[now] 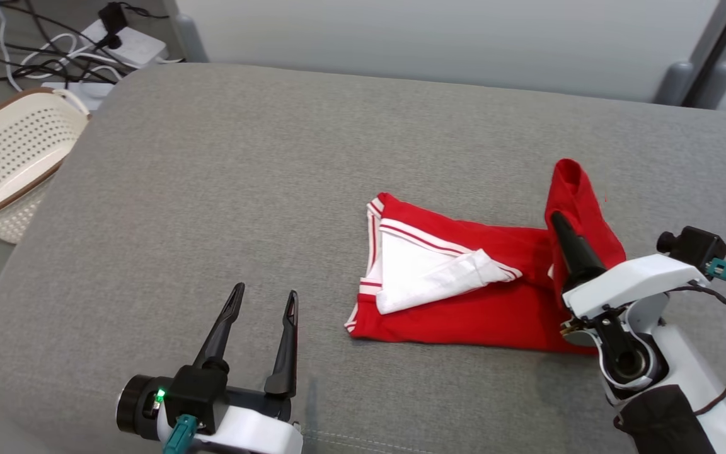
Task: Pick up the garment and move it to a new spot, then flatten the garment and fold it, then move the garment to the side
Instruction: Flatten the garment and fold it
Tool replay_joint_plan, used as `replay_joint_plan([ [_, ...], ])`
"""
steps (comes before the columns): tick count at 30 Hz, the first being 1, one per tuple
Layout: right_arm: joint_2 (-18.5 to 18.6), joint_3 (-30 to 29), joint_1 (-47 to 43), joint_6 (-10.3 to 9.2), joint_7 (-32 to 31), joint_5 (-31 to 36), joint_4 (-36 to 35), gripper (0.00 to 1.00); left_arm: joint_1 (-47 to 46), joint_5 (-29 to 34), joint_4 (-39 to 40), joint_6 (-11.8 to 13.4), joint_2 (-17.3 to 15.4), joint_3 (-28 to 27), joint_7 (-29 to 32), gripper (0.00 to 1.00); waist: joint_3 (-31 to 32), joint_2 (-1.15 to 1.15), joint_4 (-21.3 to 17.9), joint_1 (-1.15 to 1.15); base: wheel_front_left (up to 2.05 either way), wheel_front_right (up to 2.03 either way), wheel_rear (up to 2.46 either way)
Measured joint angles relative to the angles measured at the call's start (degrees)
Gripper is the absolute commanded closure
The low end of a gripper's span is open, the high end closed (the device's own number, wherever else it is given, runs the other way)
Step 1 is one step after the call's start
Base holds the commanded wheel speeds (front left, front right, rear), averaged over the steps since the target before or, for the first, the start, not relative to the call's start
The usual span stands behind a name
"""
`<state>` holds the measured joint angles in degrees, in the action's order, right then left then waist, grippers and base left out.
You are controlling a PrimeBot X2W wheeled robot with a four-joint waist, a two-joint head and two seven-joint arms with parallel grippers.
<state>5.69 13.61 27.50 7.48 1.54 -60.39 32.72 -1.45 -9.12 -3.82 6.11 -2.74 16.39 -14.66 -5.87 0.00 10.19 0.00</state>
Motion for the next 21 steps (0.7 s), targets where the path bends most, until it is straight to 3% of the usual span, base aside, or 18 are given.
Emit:
replay_joint_plan([
  [10,-2.05,2.94,0.29,0.0,0.25,-0.56,1.12,1.0,0.0,-0.49,0.02,0.01,0.0,0.87,0.0,0.0,0.15,0.0,5.19,0.0,0.0,0.0,0.0],
  [21,-2.02,12.54,6.41,-0.02,6.64,-5.83,8.57,1.0,-0.08,-1.07,-0.38,0.51,0.0,1.85,0.0,0.0,-1.19,0.0,9.48,0.0,0.0,0.0,0.0],
])
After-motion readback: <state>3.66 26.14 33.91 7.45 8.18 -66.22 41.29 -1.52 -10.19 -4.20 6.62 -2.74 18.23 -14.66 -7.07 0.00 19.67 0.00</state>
